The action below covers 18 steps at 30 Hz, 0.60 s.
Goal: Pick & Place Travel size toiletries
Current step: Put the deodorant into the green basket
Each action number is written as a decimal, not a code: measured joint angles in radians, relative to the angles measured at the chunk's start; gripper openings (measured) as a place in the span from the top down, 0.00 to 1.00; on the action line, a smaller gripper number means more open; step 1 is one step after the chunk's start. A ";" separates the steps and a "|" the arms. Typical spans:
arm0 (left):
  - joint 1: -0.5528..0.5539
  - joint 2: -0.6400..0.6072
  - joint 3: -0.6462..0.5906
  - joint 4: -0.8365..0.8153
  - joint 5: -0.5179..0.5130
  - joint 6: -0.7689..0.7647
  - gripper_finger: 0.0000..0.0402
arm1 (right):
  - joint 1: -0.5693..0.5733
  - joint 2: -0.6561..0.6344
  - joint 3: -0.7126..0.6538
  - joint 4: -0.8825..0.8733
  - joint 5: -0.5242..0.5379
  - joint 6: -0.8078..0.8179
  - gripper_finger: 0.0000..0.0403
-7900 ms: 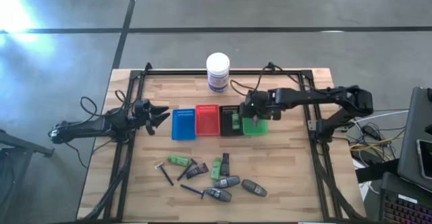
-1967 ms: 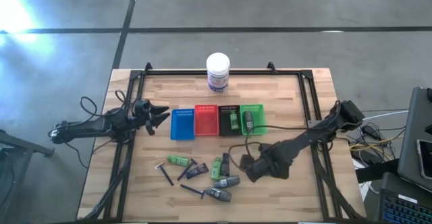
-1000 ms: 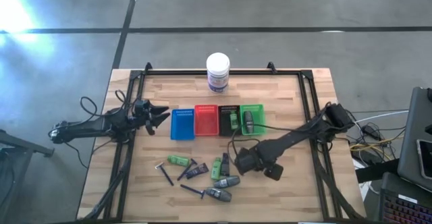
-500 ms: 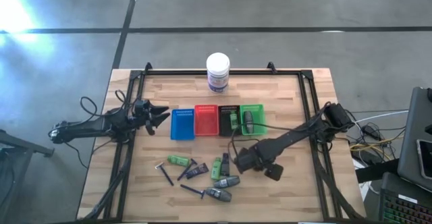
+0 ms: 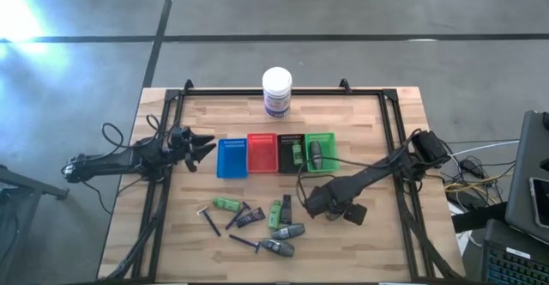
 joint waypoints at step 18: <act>0.000 0.000 0.000 0.000 0.000 0.000 0.49 | 0.003 -0.004 -0.072 0.058 0.012 -0.284 0.44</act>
